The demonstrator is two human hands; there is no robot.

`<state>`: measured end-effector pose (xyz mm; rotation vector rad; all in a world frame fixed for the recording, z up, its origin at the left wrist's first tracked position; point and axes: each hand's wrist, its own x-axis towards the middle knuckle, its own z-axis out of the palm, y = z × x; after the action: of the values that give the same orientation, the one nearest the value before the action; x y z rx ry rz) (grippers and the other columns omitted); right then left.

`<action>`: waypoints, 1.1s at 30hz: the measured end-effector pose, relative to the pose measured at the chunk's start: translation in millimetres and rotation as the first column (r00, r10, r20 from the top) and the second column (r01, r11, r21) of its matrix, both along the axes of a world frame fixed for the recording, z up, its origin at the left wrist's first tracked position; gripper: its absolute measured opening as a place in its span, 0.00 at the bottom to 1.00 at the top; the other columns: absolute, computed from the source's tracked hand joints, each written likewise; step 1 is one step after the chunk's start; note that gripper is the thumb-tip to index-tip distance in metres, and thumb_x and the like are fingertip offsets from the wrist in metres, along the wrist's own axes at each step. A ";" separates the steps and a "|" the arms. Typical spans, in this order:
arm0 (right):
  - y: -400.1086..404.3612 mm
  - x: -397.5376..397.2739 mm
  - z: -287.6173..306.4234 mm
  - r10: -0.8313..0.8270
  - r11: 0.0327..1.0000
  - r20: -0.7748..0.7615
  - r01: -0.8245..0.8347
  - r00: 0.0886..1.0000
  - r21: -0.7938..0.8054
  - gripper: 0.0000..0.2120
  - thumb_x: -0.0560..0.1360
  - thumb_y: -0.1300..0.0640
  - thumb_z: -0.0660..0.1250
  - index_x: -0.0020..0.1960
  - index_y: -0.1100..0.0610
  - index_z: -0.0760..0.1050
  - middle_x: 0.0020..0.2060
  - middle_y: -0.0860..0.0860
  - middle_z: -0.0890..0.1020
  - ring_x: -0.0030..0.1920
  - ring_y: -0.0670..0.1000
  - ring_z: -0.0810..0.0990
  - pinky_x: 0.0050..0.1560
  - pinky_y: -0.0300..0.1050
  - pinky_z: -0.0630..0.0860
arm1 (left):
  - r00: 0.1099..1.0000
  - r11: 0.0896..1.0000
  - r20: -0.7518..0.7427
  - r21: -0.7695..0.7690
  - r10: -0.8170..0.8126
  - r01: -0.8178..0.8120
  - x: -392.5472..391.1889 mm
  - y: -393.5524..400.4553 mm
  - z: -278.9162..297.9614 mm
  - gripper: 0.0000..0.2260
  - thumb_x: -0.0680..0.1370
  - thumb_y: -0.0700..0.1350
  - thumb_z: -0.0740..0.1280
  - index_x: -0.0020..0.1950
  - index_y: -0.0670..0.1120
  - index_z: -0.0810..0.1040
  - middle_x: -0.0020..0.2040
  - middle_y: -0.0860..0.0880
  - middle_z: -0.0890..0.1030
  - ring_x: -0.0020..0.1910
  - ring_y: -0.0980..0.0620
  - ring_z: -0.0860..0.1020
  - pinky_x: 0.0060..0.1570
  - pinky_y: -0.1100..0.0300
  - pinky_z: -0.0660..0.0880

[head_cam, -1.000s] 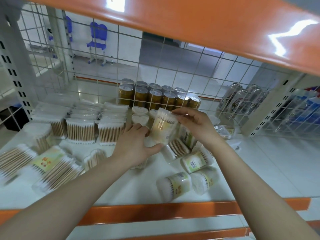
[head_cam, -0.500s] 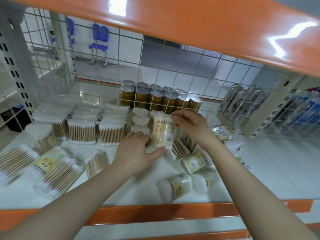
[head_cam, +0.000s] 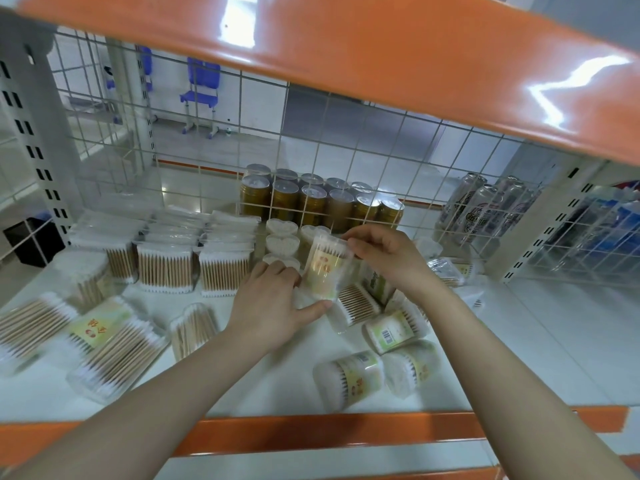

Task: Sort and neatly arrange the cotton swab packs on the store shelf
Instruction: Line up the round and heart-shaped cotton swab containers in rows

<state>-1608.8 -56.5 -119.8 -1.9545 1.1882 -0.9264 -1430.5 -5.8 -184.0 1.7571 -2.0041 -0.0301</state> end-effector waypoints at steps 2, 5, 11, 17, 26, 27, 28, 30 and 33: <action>0.2 -1.7 0.7 -0.004 1.000 -0.013 0.004 1.000 0.005 0.04 0.75 0.56 0.66 0.48 0.48 0.76 0.43 0.41 0.80 0.42 0.35 0.78 0.43 0.25 0.72 | 1.000 1.000 0.027 0.001 0.012 -0.012 -1.8 -1.2 1.5 0.28 0.70 0.69 0.60 0.55 0.48 0.75 0.55 0.51 0.75 0.57 0.50 0.69 0.54 0.58 0.65; 0.2 -4.6 -0.1 -0.014 1.000 -0.008 0.014 1.000 0.017 0.05 0.73 0.56 0.69 0.46 0.47 0.75 0.43 0.41 0.80 0.41 0.34 0.78 0.42 0.26 0.73 | 0.998 1.000 0.063 0.008 0.016 -0.017 -4.1 -1.8 2.2 0.29 0.70 0.69 0.59 0.58 0.48 0.75 0.58 0.50 0.74 0.59 0.49 0.68 0.57 0.57 0.64; -6.5 -4.4 -9.5 -0.113 0.993 -0.061 0.115 0.992 0.027 0.07 0.72 0.54 0.70 0.48 0.49 0.74 0.45 0.44 0.79 0.47 0.45 0.78 0.45 0.35 0.75 | 0.999 1.000 0.052 0.024 0.000 -0.001 -1.7 -1.5 -1.4 0.31 0.70 0.69 0.58 0.63 0.49 0.74 0.61 0.49 0.72 0.62 0.47 0.65 0.61 0.55 0.62; -20.6 6.9 -30.4 -0.223 0.974 -0.229 0.210 0.947 -0.080 0.16 0.72 0.51 0.70 0.57 0.52 0.72 0.50 0.45 0.75 0.49 0.46 0.74 0.45 0.36 0.72 | 0.997 0.997 0.049 -0.038 -0.058 0.060 15.3 -2.3 -8.7 0.28 0.67 0.63 0.57 0.52 0.44 0.81 0.51 0.45 0.80 0.52 0.39 0.78 0.51 0.46 0.74; -37.5 28.9 -55.0 -0.214 0.973 -0.292 0.178 0.932 -0.144 0.16 0.71 0.53 0.70 0.57 0.54 0.73 0.49 0.45 0.75 0.49 0.45 0.73 0.48 0.39 0.71 | 0.958 0.986 0.239 0.098 -0.157 0.137 39.1 -5.3 -22.4 0.39 0.75 0.69 0.41 0.59 0.44 0.79 0.58 0.45 0.80 0.58 0.43 0.78 0.57 0.47 0.65; -38.5 30.6 -55.6 -0.214 0.973 -0.293 0.177 0.932 -0.150 0.15 0.71 0.53 0.70 0.57 0.54 0.73 0.48 0.45 0.74 0.48 0.45 0.73 0.49 0.40 0.71 | 0.955 0.983 0.244 0.108 -0.168 0.145 38.9 -4.8 -20.9 0.39 0.75 0.69 0.41 0.59 0.44 0.79 0.58 0.45 0.80 0.58 0.43 0.78 0.57 0.48 0.64; -39.5 32.0 -56.4 -0.216 0.971 -0.291 0.175 0.932 -0.160 0.15 0.71 0.53 0.70 0.57 0.54 0.73 0.47 0.45 0.74 0.48 0.45 0.73 0.48 0.40 0.71 | 0.954 0.983 0.250 0.120 -0.167 0.140 38.7 -4.6 -20.6 0.38 0.75 0.69 0.41 0.60 0.44 0.79 0.58 0.46 0.80 0.58 0.44 0.78 0.57 0.48 0.64; -41.6 34.2 -58.8 -0.221 0.967 -0.289 0.172 0.931 -0.186 0.15 0.71 0.54 0.70 0.56 0.55 0.73 0.46 0.46 0.74 0.44 0.44 0.73 0.46 0.38 0.70 | 0.956 0.981 0.236 0.130 -0.172 0.144 37.9 -4.8 -18.8 0.39 0.75 0.69 0.41 0.60 0.44 0.79 0.59 0.46 0.80 0.59 0.44 0.78 0.58 0.48 0.63; -44.9 36.4 -64.8 -0.250 0.958 -0.281 0.193 0.927 -0.212 0.14 0.72 0.53 0.69 0.55 0.55 0.73 0.45 0.46 0.74 0.40 0.42 0.72 0.43 0.37 0.70 | 0.969 0.969 0.090 0.108 -0.232 0.222 35.9 -7.7 -19.4 0.48 0.67 0.76 0.38 0.69 0.44 0.71 0.69 0.45 0.71 0.69 0.45 0.67 0.66 0.53 0.51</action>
<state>-1572.4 -101.4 -184.6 -2.2003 1.5781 -0.8915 -1394.6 -13.5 -203.5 1.6056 -2.3058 -0.1151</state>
